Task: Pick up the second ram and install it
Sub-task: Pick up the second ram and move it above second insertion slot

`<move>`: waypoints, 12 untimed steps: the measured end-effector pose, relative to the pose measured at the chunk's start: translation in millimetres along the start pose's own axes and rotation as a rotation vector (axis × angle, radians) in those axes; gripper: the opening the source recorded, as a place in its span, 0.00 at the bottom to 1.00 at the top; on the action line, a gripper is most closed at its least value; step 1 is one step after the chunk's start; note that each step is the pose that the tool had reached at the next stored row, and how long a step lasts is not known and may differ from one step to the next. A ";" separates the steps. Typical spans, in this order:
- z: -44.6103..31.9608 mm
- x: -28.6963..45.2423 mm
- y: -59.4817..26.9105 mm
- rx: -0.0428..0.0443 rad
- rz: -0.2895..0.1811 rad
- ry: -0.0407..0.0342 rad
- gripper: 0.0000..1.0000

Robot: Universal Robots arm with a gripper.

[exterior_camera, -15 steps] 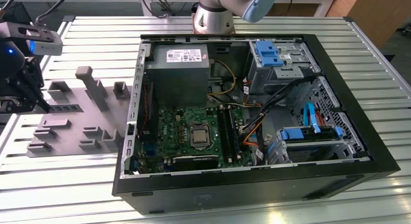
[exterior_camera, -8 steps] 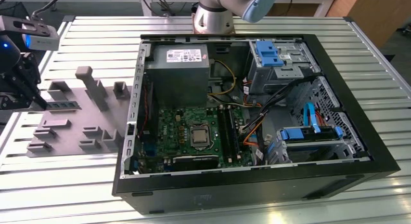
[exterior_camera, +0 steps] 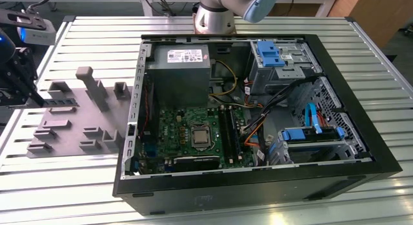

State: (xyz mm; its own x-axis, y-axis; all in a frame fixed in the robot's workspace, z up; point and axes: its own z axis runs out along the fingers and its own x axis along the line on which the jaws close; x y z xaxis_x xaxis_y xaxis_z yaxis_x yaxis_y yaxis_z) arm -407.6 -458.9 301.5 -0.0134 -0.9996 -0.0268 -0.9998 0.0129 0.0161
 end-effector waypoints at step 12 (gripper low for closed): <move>-17.6 -0.5 0.3 -0.0001 0.000 0.0001 0.14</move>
State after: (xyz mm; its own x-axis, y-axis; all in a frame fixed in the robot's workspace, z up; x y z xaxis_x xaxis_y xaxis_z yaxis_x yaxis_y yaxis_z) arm -407.6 -458.8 319.2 -0.0133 -0.9996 -0.0267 -0.9998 0.0129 0.0162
